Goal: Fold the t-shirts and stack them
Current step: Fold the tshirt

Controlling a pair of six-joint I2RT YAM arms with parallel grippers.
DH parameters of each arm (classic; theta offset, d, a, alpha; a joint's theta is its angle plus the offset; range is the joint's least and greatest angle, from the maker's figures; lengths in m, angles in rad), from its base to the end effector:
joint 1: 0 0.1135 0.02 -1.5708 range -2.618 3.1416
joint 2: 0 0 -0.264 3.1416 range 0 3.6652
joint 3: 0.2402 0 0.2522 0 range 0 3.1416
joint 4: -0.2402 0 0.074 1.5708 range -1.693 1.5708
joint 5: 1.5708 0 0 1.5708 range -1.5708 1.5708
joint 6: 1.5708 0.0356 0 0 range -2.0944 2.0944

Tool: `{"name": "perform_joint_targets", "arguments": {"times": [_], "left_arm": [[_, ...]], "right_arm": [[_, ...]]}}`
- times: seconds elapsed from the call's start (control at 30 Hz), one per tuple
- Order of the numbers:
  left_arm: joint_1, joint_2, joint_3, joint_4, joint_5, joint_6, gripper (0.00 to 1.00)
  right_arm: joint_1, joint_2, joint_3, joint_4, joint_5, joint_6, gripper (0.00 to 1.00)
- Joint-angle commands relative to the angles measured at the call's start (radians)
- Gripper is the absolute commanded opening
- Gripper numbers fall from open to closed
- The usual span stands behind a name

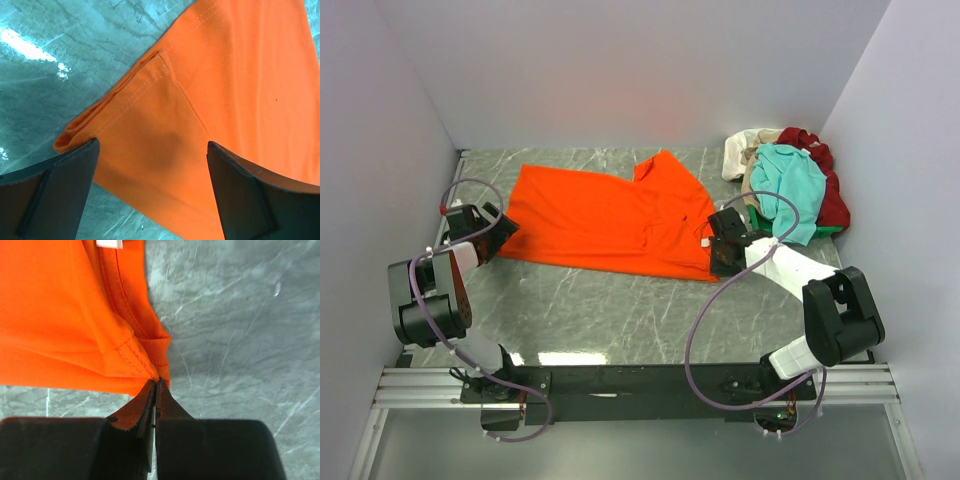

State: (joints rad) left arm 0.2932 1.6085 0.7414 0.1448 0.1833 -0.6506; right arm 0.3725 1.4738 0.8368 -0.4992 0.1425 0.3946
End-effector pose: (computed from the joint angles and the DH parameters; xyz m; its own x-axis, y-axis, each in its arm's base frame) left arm 0.3044 0.0851 0.1573 -0.4108 -0.7461 -0.5240 -0.5053 0.6647 -0.5503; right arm 0.2561 0.0947 0.1797 -0.8970 0.0581 -0.4382 0.0436 0.9981 0.0429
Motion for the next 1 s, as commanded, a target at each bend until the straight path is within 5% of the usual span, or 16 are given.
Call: {"name": "perform_joint_targets", "arguments": {"times": [0.0,0.2,0.33,0.43,0.7,0.97], "left_arm": [[0.012,0.016,0.021,-0.047,-0.051,0.016,0.96],[0.012,-0.007,0.013,-0.053,-0.053,0.017,0.96],[0.012,-0.044,0.007,-0.068,-0.071,0.028,0.97],[0.012,-0.088,0.001,-0.09,-0.093,0.031,0.97],[-0.066,-0.261,-0.001,-0.142,-0.246,0.016,0.99],[-0.246,-0.263,0.073,-0.177,-0.328,0.003,1.0]], "right_arm": [[-0.007,-0.013,0.047,-0.067,0.077,-0.022,0.0],[-0.009,0.008,0.054,-0.079,0.063,-0.017,0.06],[-0.007,-0.007,0.065,-0.099,0.069,-0.007,0.42],[-0.007,-0.044,0.093,-0.116,0.071,-0.008,0.48],[0.02,-0.142,0.188,-0.07,-0.052,-0.013,0.5],[0.028,-0.095,0.163,0.085,-0.237,0.001,0.5]]}}
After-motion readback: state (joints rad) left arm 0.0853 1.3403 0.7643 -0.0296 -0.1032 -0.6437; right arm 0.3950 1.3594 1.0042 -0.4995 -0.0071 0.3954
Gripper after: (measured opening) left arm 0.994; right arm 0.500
